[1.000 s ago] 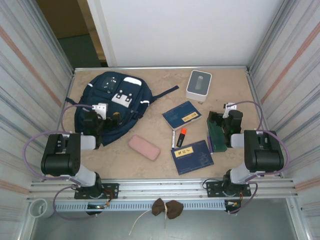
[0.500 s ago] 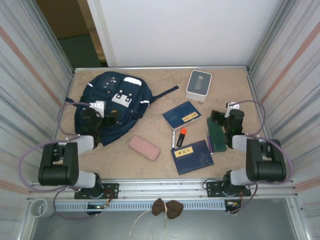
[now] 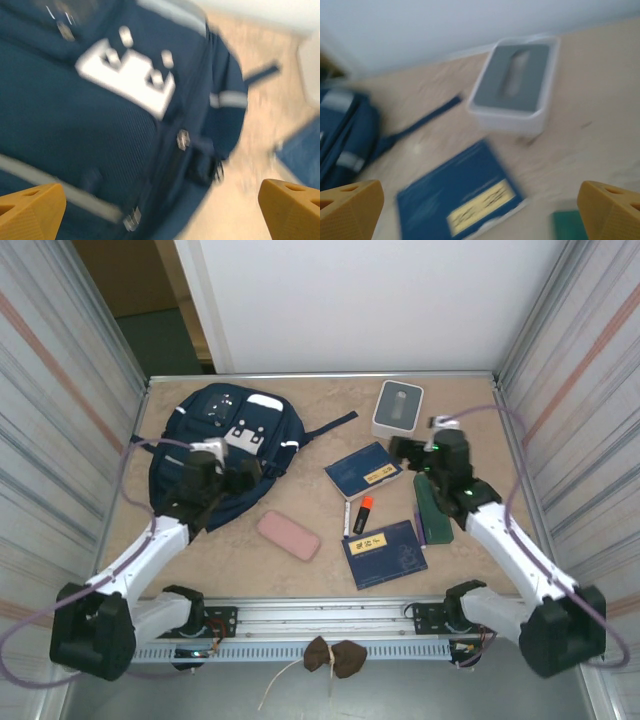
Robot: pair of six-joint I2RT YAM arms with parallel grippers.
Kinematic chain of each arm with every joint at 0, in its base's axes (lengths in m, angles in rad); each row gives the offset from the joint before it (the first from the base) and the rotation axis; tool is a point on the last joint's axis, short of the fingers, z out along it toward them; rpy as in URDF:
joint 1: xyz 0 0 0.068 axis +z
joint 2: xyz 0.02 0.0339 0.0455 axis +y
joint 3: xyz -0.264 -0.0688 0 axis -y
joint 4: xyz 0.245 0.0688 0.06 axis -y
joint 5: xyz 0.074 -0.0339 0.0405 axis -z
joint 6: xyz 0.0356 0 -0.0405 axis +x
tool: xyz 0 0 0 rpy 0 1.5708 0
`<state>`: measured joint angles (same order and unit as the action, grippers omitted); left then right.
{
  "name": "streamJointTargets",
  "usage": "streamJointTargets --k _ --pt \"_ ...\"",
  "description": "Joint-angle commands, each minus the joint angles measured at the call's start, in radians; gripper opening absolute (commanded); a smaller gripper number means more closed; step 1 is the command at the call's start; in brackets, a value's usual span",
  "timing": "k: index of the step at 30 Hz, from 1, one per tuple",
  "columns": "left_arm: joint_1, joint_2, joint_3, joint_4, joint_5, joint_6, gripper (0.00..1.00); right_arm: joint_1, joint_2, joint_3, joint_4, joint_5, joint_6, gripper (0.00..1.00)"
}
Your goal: Pack the student bag
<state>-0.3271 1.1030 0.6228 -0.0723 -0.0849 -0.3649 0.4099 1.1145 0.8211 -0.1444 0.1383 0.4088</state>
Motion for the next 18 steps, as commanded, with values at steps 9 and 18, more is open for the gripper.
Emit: streamJointTargets --k 9,18 --pt "0.157 -0.117 -0.095 -0.216 -0.090 -0.195 0.99 0.388 0.516 0.305 -0.033 -0.175 0.185 0.88" --pt "0.231 0.020 -0.085 -0.140 0.047 -0.203 0.99 0.349 0.870 0.565 0.108 -0.322 0.313 0.84"
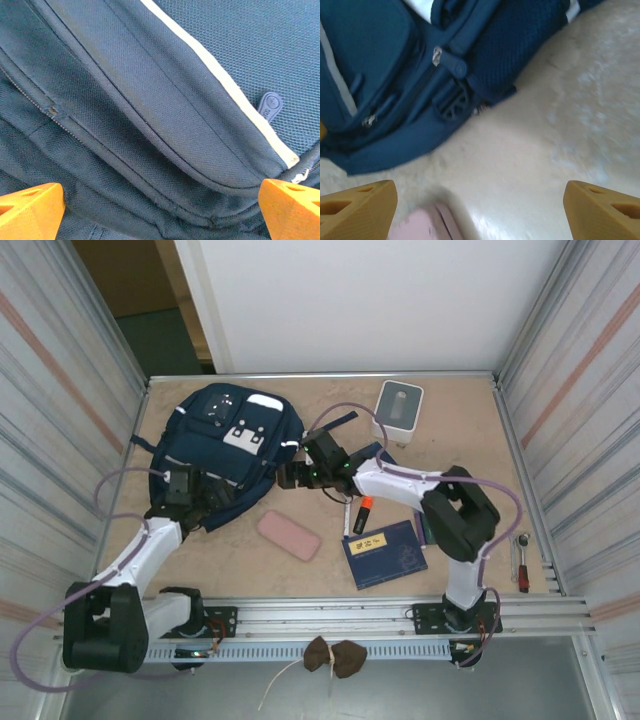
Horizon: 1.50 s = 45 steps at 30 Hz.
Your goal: Pack the student bag
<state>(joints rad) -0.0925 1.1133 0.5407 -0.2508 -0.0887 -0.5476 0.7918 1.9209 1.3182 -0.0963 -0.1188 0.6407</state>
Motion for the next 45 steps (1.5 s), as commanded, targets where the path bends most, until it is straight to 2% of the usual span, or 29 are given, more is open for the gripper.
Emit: streamJointTargets --k 1,4,8,11,15,18,21,23,26,31,35,40,45 --pt "-0.005 0.009 -0.008 0.042 0.039 -0.017 0.99 -0.048 0.105 0.100 0.077 -0.066 0.097 0.83" --pt "-0.007 -0.006 -0.031 0.065 0.021 -0.021 0.99 -0.090 0.207 0.172 0.112 -0.085 0.174 0.79" --pt "-0.018 -0.055 -0.044 0.031 -0.039 -0.032 0.99 -0.119 0.328 0.278 0.169 -0.163 0.251 0.67" --pt "-0.056 -0.140 -0.042 -0.031 -0.154 -0.036 0.99 -0.120 0.366 0.331 0.170 -0.178 0.263 0.53" --pt "-0.104 -0.267 -0.059 -0.129 -0.290 -0.078 0.99 -0.127 0.359 0.315 0.185 -0.161 0.290 0.31" --pt "-0.087 -0.318 -0.106 -0.144 -0.291 -0.109 0.99 -0.139 0.331 0.270 0.240 -0.170 0.316 0.15" --pt "-0.023 -0.294 -0.130 -0.086 -0.141 -0.114 0.99 -0.155 0.285 0.208 0.327 -0.196 0.358 0.02" --pt "0.014 -0.251 -0.130 -0.011 -0.005 -0.111 0.98 -0.162 0.248 0.176 0.365 -0.213 0.375 0.00" --pt "0.021 -0.152 -0.093 0.083 0.147 -0.110 0.94 -0.169 0.180 0.135 0.397 -0.223 0.388 0.00" --pt "0.019 0.020 -0.013 0.221 0.262 -0.140 0.87 -0.168 0.077 0.093 0.413 -0.232 0.403 0.00" --pt "0.020 0.129 0.095 0.273 0.253 -0.121 0.82 -0.164 0.002 0.061 0.389 -0.222 0.406 0.00" --pt "0.026 0.221 0.251 0.247 0.173 -0.071 0.88 -0.148 -0.074 0.041 0.316 -0.142 0.386 0.00" --pt "0.023 0.171 0.278 0.210 0.125 -0.053 0.93 -0.126 -0.130 -0.033 0.387 -0.020 0.488 0.00"
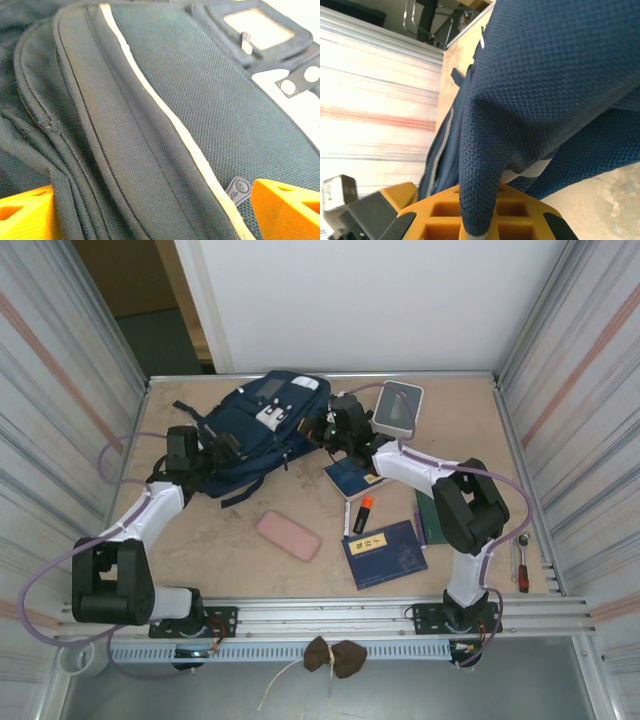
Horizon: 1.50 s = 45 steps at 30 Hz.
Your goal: Pack the student bag
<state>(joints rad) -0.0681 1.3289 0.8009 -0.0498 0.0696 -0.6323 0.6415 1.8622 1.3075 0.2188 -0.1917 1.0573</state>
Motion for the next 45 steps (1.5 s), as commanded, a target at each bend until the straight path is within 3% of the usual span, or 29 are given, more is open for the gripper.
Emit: streamJointTargets --k 1,6,10,13,16,22,30,37,45 --pt "-0.013 -0.081 0.004 -0.003 -0.052 0.037 0.93 0.032 -0.081 -0.030 0.082 0.077 0.087 0.00" --pt "-0.127 -0.321 -0.081 -0.093 -0.188 0.120 0.94 0.065 -0.117 -0.034 0.103 0.159 0.145 0.00" --pt "-0.301 -0.492 -0.146 -0.161 -0.275 0.194 0.92 0.078 -0.140 -0.038 0.117 0.181 0.172 0.00" --pt "-0.448 -0.558 -0.227 -0.119 -0.292 0.227 0.88 0.085 -0.150 -0.025 0.122 0.173 0.185 0.00" --pt "-0.581 -0.543 -0.310 0.009 -0.328 0.254 0.81 0.094 -0.158 -0.003 0.116 0.169 0.187 0.00" --pt "-0.791 -0.330 -0.336 0.301 -0.541 0.442 0.73 0.104 -0.171 0.022 0.110 0.157 0.192 0.00" --pt "-0.782 -0.071 -0.282 0.521 -0.736 0.476 0.64 0.106 -0.176 0.026 0.104 0.145 0.188 0.00" --pt "-0.704 0.016 -0.215 0.523 -0.719 0.443 0.61 0.106 -0.175 0.017 0.104 0.147 0.187 0.00" --pt "-0.674 0.033 -0.144 0.496 -0.681 0.442 0.47 0.106 -0.170 -0.011 0.103 0.162 0.188 0.00"
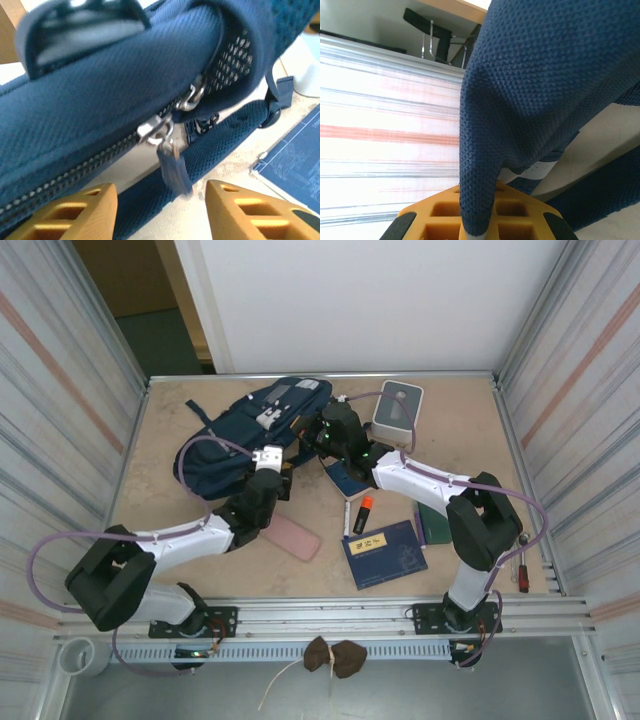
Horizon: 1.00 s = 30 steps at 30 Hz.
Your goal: Pack the student bag
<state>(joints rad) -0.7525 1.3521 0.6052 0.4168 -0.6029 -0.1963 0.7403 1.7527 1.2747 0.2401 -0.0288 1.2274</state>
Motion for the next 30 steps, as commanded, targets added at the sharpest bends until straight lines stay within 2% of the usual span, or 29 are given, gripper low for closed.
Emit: streamJointTargets --k 1,7,13,18,23,30 --pt "0.010 0.012 0.059 0.022 -0.003 0.003 0.45 0.007 -0.059 0.018 0.080 0.003 0.018 0.00" --pt "0.017 0.007 0.092 -0.019 0.021 -0.018 0.28 0.005 -0.052 -0.010 0.077 0.010 0.015 0.00" --pt "0.050 -0.025 0.072 -0.062 0.051 -0.055 0.00 -0.009 -0.061 -0.042 0.079 0.019 0.010 0.00" --pt "0.085 -0.107 0.024 -0.129 0.147 -0.045 0.00 -0.036 -0.099 -0.060 0.061 0.032 -0.020 0.00" --pt "0.159 -0.209 -0.056 -0.191 0.279 -0.098 0.00 -0.072 -0.131 -0.092 0.040 0.036 -0.047 0.00" --pt "0.251 -0.336 -0.106 -0.311 0.356 -0.118 0.00 -0.119 -0.113 -0.092 0.000 -0.037 -0.101 0.00"
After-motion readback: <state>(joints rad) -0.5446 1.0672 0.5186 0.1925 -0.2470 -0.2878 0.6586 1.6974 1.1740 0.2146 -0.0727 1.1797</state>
